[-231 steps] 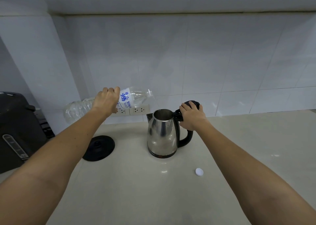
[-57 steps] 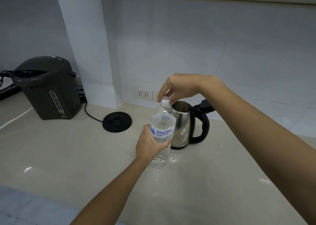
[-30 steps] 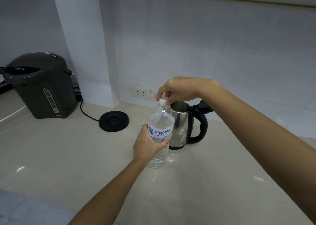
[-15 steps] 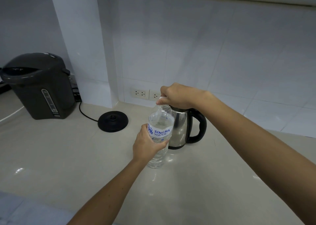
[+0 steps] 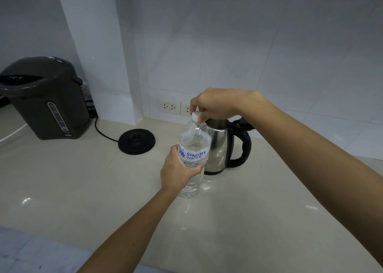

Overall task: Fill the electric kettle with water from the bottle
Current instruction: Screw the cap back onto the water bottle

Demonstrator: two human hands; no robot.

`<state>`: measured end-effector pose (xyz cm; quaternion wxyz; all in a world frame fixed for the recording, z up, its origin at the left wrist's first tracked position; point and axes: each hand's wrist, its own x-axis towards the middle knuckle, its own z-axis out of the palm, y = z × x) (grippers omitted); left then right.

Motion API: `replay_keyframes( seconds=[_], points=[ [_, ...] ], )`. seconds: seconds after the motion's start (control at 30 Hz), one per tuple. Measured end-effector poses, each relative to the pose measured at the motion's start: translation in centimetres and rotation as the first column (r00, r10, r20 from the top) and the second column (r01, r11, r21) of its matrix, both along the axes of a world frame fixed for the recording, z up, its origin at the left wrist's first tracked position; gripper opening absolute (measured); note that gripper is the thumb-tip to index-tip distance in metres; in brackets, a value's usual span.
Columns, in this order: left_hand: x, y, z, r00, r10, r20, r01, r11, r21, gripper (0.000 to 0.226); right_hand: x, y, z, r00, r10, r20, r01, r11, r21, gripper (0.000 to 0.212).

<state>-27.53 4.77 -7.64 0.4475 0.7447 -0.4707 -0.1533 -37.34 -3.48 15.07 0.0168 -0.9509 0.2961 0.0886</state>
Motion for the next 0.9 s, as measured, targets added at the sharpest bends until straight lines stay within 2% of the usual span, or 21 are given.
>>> replay_keyframes(
  seconds=[0.23, 0.3, 0.4, 0.53, 0.63, 0.77, 0.9],
  points=[
    [0.2, 0.1, 0.1, 1.0, -0.008, -0.011, 0.008, 1.0, -0.003, 0.082, 0.1, 0.3, -0.5, 0.999, -0.031, 0.009, 0.031, 0.999, -0.019, 0.027],
    [0.3, 0.1, 0.1, 1.0, -0.012, -0.025, 0.012, 1.0, -0.01, 0.082, -0.1, 0.2, -1.0, 0.997, -0.045, 0.069, 0.045, 0.999, -0.001, 0.027],
    [0.4, -0.1, 0.1, 0.999, -0.026, -0.037, 0.025, 1.0, -0.014, 0.081, -0.9, 0.1, -2.5, 0.965, -0.077, 0.25, 0.068, 0.997, 0.045, 0.029],
    [0.4, -0.2, -0.4, 0.994, -0.069, -0.087, 0.065, 0.997, -0.05, 0.088, -2.1, 0.9, -5.4, 0.836, -0.2, 0.511, 0.124, 0.976, 0.18, 0.032],
    [1.0, 0.0, -1.1, 0.961, -0.209, -0.182, 0.196, 0.977, -0.084, 0.095, -2.3, 1.3, -7.5, 0.712, -0.311, 0.629, 0.171, 0.946, 0.274, 0.038],
    [2.9, 1.0, -3.1, 0.892, -0.341, -0.296, 0.364, 0.931, 0.026, 0.095, -2.1, 2.2, -9.7, 0.592, -0.429, 0.682, 0.158, 0.892, 0.424, 0.046],
    [4.3, 1.8, -5.7, 0.88, -0.379, -0.286, 0.434, 0.886, 0.164, 0.082, -2.3, 3.0, -12.0, 0.469, -0.573, 0.672, 0.101, 0.791, 0.603, 0.065]
  ],
)
